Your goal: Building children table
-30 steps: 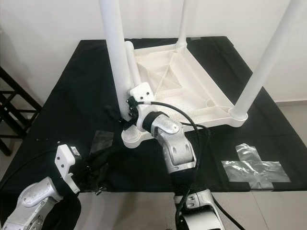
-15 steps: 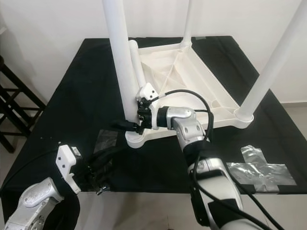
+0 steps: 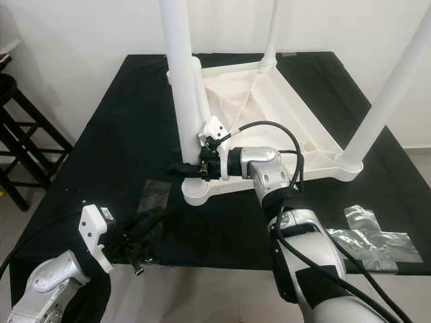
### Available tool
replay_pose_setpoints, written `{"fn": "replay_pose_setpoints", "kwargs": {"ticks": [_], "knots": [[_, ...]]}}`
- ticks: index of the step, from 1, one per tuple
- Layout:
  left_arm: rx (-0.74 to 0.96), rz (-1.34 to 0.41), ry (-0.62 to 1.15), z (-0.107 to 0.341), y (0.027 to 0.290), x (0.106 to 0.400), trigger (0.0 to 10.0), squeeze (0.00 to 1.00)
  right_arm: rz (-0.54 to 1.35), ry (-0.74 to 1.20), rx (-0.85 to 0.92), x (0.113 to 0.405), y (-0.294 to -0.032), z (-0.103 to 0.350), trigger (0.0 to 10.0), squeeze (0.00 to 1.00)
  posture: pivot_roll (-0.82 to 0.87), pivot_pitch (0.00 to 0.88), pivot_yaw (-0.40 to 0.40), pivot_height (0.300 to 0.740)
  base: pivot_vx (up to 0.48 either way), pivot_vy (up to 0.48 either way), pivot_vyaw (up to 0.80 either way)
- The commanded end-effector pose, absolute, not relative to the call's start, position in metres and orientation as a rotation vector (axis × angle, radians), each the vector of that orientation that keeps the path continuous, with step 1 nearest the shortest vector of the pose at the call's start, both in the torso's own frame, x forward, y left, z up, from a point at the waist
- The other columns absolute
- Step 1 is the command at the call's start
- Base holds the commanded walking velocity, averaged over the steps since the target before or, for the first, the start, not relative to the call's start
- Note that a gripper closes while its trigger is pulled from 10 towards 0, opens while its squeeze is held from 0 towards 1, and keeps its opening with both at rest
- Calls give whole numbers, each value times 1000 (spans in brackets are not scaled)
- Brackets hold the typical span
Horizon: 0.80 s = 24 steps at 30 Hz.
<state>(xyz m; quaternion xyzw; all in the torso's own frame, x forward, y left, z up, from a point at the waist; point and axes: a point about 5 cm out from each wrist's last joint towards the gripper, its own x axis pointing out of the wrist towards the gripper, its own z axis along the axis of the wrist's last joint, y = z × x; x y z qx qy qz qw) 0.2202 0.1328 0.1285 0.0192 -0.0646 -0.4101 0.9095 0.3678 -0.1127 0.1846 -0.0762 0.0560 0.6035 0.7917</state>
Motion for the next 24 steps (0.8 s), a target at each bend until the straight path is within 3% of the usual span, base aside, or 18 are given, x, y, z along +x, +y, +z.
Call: {"fn": "replay_pose_setpoints", "kwargs": {"ticks": [1,5,6,7,9,10,14,23,24], "knots": [[43,-846,-123,127,135,218,0,0,1274,181,-203,368,-119,176,0,0,63,95,35,740,0,0,0],[41,-842,-126,128,135,218,0,0,1163,197,-276,366,-125,165,0,0,52,98,22,740,0,0,0],[40,-836,-128,128,137,218,0,0,741,206,-259,366,-122,146,0,0,33,104,15,740,0,0,0],[39,-836,-128,129,138,218,0,0,616,225,-215,343,-107,131,0,0,43,118,24,740,0,0,0],[39,-836,-128,129,138,218,0,0,616,225,-215,343,-107,131,0,0,43,118,24,740,0,0,0],[39,-837,-126,128,139,218,0,0,514,198,-177,322,-97,132,0,0,31,116,40,740,0,0,0],[39,-840,-120,127,141,221,0,0,510,172,-119,306,-91,143,0,0,3,98,49,740,0,0,0],[32,-848,-123,127,140,223,0,0,538,165,-203,314,-85,144,0,0,22,100,28,740,0,0,0],[32,-843,-125,127,140,223,0,0,507,174,-215,312,-83,147,10000,0,24,99,27,740,0,0,0]]}}
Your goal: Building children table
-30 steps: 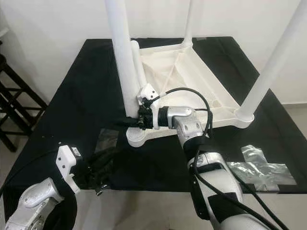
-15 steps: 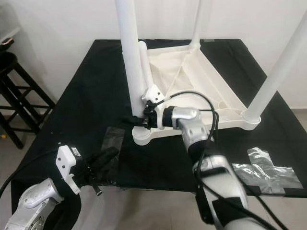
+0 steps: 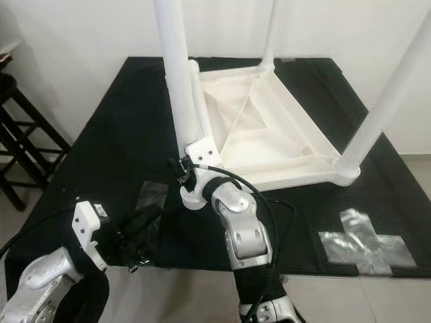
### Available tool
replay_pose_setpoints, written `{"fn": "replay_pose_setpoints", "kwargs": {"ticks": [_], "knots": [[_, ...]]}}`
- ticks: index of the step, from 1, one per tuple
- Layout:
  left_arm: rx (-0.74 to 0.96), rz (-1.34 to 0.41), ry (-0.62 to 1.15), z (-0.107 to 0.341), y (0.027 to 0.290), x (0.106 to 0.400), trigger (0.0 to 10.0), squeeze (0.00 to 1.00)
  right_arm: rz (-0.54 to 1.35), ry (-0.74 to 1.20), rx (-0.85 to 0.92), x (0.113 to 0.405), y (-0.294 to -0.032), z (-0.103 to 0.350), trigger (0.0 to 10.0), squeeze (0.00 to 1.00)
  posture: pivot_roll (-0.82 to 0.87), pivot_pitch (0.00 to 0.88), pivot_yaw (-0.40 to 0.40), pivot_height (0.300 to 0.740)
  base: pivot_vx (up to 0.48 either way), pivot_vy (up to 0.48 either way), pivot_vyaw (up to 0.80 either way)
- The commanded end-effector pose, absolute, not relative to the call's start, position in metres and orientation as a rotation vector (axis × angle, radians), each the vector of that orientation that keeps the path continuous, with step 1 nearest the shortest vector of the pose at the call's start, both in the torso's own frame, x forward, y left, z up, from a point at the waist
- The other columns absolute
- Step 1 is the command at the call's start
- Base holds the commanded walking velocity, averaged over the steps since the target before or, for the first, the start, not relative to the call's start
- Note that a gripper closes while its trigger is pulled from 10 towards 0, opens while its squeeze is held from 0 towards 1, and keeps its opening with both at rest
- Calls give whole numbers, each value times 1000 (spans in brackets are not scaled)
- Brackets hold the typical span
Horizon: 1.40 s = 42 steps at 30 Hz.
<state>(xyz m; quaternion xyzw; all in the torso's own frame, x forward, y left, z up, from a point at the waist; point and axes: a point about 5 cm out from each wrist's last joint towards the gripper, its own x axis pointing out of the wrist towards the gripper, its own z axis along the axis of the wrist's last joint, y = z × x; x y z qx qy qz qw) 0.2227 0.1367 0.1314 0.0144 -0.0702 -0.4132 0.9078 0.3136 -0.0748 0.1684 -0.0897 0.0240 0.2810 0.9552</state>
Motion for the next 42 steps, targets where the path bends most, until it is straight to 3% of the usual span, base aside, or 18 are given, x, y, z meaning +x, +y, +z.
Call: {"fn": "replay_pose_setpoints", "kwargs": {"ticks": [1,2,3,6,7,10,11,12,18,24,25,26,36,42], "knots": [[33,-843,-125,127,140,223,0,0,491,169,-211,314,-84,152,10000,702,21,102,27,740,0,0,0],[33,-843,-125,127,140,223,0,0,491,169,-211,314,-84,152,10000,702,21,102,27,740,0,0,0],[33,-845,-124,127,140,223,0,0,506,159,-199,316,-83,158,10000,1000,19,102,27,740,0,0,0],[31,-850,-124,126,139,223,0,0,600,106,-176,324,-81,176,10000,1000,13,103,29,740,0,0,0],[28,-853,-125,126,138,224,0,0,747,9,-157,330,-78,197,10000,1000,12,103,29,740,0,0,0],[28,-854,-125,126,138,224,0,0,779,-14,-153,331,-77,202,10000,1000,12,103,29,740,0,0,0],[27,-854,-126,126,137,224,0,0,852,-41,-155,334,-80,208,10000,596,12,102,25,740,0,0,0],[25,-855,-127,126,137,224,0,0,946,-58,-171,337,-83,212,10000,0,14,101,23,740,0,0,0],[23,-853,-130,126,135,223,0,0,1211,-6,-222,344,-95,211,10000,0,21,102,18,740,0,0,0],[24,-853,-130,126,135,223,0,0,1271,54,-230,355,-99,209,10000,0,25,100,20,740,0,0,0],[25,-854,-130,126,135,223,0,0,1276,64,-223,359,-99,209,4510,0,27,99,22,740,0,0,0],[26,-855,-129,125,135,223,0,0,1275,72,-215,363,-100,210,0,0,28,99,22,740,0,0,0],[26,-857,-128,125,134,222,0,0,1281,85,-206,368,-105,204,0,0,26,97,18,740,0,0,0],[26,-855,-128,124,135,222,0,0,1027,135,-217,364,-107,183,0,0,20,92,5,740,0,0,0]]}}
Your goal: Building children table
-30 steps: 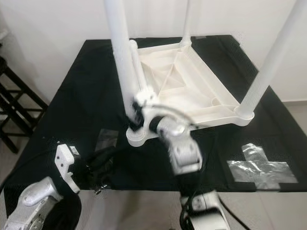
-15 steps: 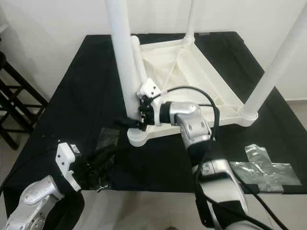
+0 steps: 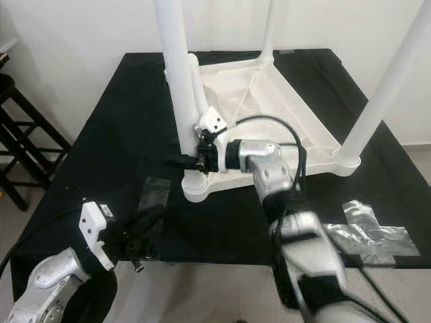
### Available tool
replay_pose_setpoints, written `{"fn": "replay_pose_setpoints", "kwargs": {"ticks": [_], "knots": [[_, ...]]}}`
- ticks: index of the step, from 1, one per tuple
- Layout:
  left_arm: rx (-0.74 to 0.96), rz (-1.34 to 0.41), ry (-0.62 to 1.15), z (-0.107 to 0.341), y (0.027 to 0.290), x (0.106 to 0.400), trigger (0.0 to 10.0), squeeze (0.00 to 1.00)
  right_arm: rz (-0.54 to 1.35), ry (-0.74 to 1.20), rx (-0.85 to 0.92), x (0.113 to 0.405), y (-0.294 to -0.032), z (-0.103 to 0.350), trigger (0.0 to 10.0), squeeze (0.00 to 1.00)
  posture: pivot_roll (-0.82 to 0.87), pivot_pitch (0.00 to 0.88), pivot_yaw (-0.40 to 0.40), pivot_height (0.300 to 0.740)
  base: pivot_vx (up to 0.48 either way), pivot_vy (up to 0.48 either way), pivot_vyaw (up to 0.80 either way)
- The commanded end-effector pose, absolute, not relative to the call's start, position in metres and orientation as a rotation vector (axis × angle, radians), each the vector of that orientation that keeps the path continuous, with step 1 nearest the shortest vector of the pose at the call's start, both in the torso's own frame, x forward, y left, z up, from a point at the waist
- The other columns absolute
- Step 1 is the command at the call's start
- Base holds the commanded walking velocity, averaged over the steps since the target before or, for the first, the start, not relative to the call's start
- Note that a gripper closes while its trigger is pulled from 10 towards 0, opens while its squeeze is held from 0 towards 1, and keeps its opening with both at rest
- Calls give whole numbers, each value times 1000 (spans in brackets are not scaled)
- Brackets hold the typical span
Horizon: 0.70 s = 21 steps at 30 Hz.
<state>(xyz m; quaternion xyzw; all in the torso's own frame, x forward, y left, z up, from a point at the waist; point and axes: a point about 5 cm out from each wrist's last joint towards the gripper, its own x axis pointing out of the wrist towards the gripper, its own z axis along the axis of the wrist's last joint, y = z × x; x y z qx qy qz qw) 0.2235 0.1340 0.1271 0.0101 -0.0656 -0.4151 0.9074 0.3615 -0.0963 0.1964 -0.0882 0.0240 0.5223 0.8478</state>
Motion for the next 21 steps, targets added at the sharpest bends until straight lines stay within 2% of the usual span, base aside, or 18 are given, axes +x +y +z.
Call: {"fn": "replay_pose_setpoints", "kwargs": {"ticks": [1,2,4,8,12,13,15,16,18,19,21], "knots": [[26,-855,-128,124,135,221,0,0,791,107,-155,360,-98,175,0,0,16,90,4,740,0,0,0],[27,-855,-128,124,136,221,0,0,611,123,-71,350,-91,163,0,0,19,92,9,740,0,0,0],[29,-856,-125,124,137,221,0,0,438,170,26,325,-81,147,0,0,21,90,22,740,0,0,0],[31,-858,-122,124,137,221,0,0,447,159,-1,323,-77,146,0,0,14,82,26,740,0,0,0],[33,-862,-120,124,137,221,0,0,466,135,-49,339,-81,156,0,0,18,86,19,740,0,0,0],[34,-853,-124,124,137,222,0,0,476,140,-68,341,-80,161,10000,0,22,87,19,740,0,0,0],[35,-847,-126,124,137,222,0,0,492,134,-69,342,-79,164,10000,0,22,87,19,740,0,0,0],[37,-843,-127,125,138,222,0,0,529,125,-50,343,-78,169,10000,686,24,86,19,740,0,0,0],[38,-841,-128,125,138,222,0,0,545,120,-34,342,-77,172,10000,686,24,86,19,740,0,0,0],[38,-843,-127,125,138,223,0,0,612,105,-48,344,-75,178,10000,1000,22,87,22,740,0,0,0],[38,-843,-127,125,138,223,0,0,612,105,-48,344,-75,178,10000,1000,22,87,22,740,0,0,0]]}}
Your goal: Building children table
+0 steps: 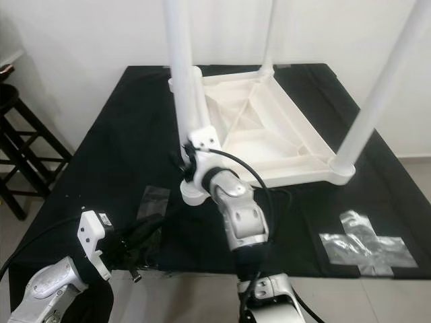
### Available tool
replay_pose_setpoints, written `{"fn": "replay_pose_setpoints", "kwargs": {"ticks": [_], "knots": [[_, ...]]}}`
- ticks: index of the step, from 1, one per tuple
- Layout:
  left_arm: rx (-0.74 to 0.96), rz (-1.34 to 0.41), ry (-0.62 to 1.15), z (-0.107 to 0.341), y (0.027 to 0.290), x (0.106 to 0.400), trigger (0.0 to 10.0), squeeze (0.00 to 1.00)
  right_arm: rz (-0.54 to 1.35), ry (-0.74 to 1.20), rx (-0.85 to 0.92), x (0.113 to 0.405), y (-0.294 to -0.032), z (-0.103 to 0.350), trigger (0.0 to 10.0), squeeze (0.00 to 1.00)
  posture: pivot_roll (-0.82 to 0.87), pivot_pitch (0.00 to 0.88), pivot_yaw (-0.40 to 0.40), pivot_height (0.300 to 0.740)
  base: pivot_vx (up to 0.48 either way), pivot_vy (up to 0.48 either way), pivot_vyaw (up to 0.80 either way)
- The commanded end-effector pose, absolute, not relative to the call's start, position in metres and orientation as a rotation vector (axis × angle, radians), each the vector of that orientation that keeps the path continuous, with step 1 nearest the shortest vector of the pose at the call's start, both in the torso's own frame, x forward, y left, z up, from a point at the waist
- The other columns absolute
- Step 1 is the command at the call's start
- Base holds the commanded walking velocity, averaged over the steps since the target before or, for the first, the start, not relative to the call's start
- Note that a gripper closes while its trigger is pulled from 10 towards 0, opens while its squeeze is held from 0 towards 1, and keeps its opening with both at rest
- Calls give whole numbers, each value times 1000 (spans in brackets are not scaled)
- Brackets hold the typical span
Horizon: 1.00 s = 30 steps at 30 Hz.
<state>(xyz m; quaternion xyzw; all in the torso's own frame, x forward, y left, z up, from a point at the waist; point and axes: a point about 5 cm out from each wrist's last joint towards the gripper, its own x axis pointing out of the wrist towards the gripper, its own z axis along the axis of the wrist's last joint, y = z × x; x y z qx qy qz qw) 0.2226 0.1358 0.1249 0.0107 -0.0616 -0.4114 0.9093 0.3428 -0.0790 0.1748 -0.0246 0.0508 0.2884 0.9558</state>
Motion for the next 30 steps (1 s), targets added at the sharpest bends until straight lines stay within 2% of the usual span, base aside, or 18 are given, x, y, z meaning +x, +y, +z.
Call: {"fn": "replay_pose_setpoints", "kwargs": {"ticks": [1,3,4,5,6,7,9,11,14,19,20,22,23,24,25,30], "knots": [[38,-846,-126,125,138,223,0,0,651,78,-55,346,-74,183,10000,1000,22,88,23,740,0,0,0],[38,-846,-126,125,138,223,0,0,651,78,-55,346,-74,183,10000,1000,22,88,23,740,0,0,0],[37,-848,-126,124,138,223,0,0,716,41,-69,346,-73,191,10000,945,19,88,26,740,0,0,0],[37,-850,-126,124,137,224,0,0,841,0,-136,344,-73,196,10000,0,20,90,24,740,0,0,0],[37,-850,-126,124,137,224,0,0,841,0,-136,344,-73,196,10000,0,20,90,24,740,0,0,0],[37,-851,-126,124,137,224,0,0,929,-21,-189,343,-74,199,10000,0,19,90,23,740,0,0,0],[37,-851,-126,124,137,224,0,0,929,-21,-189,343,-74,199,10000,0,19,90,23,740,0,0,0],[36,-849,-129,125,137,225,0,0,1120,-18,-229,339,-78,198,10000,0,19,91,25,740,0,0,0],[35,-848,-130,125,137,225,0,0,1223,12,-219,345,-88,198,10000,0,21,92,26,740,0,0,0],[36,-850,-129,125,137,225,0,0,1247,65,-200,359,-99,199,10000,0,25,93,25,740,0,0,0],[36,-850,-130,125,137,225,0,0,1253,70,-188,361,-100,200,1373,0,27,95,24,740,0,0,0],[36,-850,-130,125,137,225,0,0,1253,70,-188,361,-100,200,1373,0,27,95,24,740,0,0,0],[36,-850,-130,125,137,225,0,0,1256,73,-167,363,-101,201,2039,0,27,95,25,740,0,0,0],[36,-850,-130,125,137,225,0,0,1256,73,-167,363,-101,201,2039,0,27,95,25,740,0,0,0],[36,-849,-130,125,137,224,0,0,1267,74,-160,364,-103,202,0,0,27,97,24,740,0,0,0],[36,-849,-131,126,136,224,0,0,1255,68,-168,365,-109,198,0,0,27,98,25,740,0,0,0]]}}
